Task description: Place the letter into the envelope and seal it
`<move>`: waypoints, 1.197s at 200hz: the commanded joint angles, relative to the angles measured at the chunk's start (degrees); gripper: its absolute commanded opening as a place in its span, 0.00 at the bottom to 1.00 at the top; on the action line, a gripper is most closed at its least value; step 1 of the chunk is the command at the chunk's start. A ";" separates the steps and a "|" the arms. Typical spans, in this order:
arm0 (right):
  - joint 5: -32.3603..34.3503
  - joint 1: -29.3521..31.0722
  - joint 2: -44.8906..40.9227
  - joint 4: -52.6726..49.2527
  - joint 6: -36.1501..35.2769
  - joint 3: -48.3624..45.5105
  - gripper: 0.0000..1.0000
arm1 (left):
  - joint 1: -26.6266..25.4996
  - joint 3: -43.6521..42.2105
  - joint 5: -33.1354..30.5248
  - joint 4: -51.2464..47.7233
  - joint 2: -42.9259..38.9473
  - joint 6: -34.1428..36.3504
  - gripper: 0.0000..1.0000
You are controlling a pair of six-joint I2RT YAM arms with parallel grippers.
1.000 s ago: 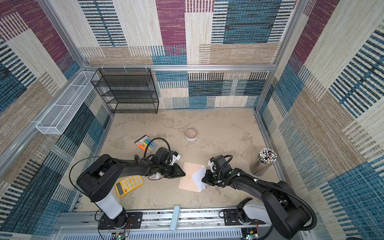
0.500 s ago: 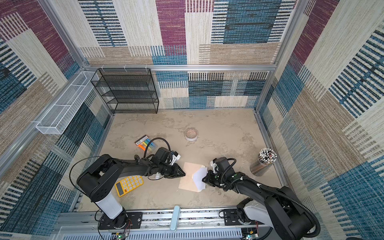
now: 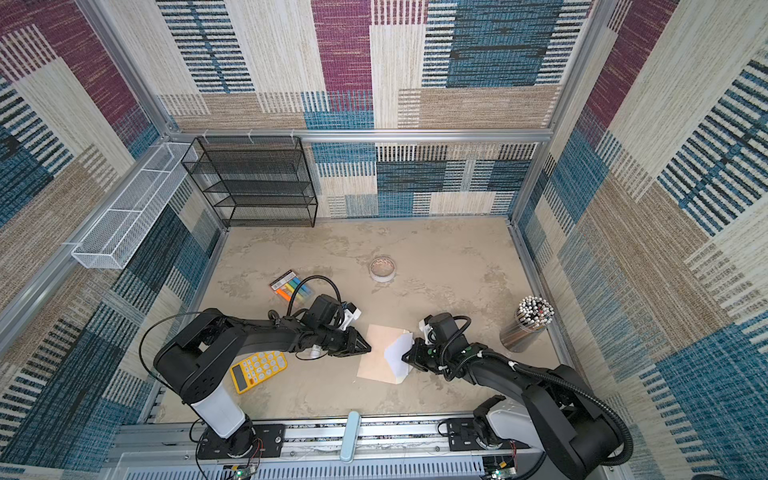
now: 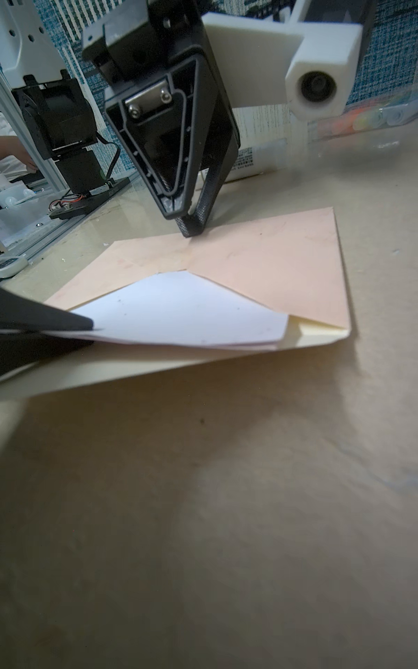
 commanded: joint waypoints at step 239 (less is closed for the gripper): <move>-2.72 3.06 8.97 6.07 -1.95 3.62 0.02 | -0.25 -1.05 -5.15 -6.94 -4.24 -2.26 0.51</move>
